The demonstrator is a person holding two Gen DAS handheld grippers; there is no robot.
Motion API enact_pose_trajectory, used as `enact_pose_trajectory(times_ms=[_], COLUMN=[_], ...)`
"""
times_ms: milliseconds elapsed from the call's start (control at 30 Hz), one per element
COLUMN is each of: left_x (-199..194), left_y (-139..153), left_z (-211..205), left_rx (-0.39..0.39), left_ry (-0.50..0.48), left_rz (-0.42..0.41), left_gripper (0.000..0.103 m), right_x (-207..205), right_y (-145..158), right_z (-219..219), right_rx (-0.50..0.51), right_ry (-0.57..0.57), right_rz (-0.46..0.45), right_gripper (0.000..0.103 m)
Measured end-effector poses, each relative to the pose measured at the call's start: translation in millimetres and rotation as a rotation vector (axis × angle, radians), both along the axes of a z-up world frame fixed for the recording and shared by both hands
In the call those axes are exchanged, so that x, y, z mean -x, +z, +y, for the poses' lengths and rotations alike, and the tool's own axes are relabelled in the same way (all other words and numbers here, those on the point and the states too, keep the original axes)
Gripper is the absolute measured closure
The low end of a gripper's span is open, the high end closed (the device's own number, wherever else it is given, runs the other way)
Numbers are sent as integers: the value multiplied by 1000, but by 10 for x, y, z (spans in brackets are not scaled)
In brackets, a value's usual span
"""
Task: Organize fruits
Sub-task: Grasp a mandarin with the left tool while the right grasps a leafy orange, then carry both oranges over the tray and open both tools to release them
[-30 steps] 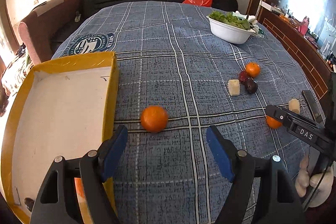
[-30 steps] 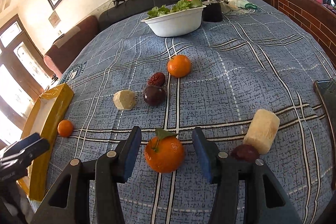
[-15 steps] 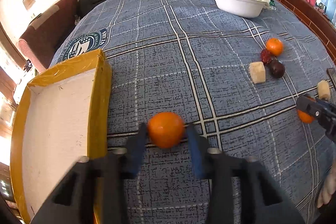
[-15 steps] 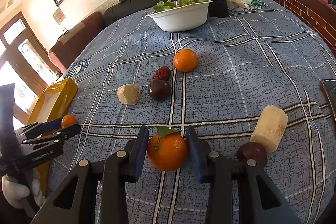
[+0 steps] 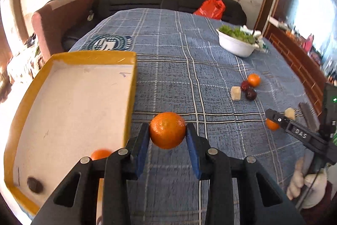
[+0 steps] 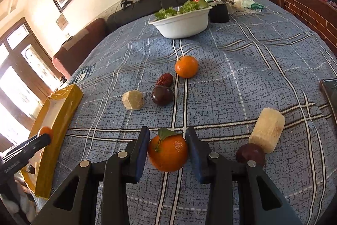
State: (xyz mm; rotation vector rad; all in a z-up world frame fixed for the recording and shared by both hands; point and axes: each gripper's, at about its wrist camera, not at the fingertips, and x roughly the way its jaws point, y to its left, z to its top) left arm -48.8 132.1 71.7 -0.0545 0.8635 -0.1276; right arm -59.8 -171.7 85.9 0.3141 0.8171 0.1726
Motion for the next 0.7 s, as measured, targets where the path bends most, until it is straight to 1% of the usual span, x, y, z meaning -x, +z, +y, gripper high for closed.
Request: enact_pose_trajectory(times_ms=[133,267,400,533,700], left_x=[289,470,590,685,788], left_y=[121,147,88,33,-13], left_z=[360,742,1052,1312,1580], left_rx=[37,75,101,125,154], left_ry=[68,153,231,284,337], left_rz=[-33,-51,-54,-57,-66], left_gripper=[69,69,69,69,69], right_x=[92,279,386,456,512], right_y=[92,261,463,591,599], right_z=[63,279,658,1097,1587], right_rx=[-24,-66,-59,-50,-29], right_ry=[19,84,170,260,349], right_rz=[-1,-5,-18,-25,-11], right_gripper=[64,63,63,63,63])
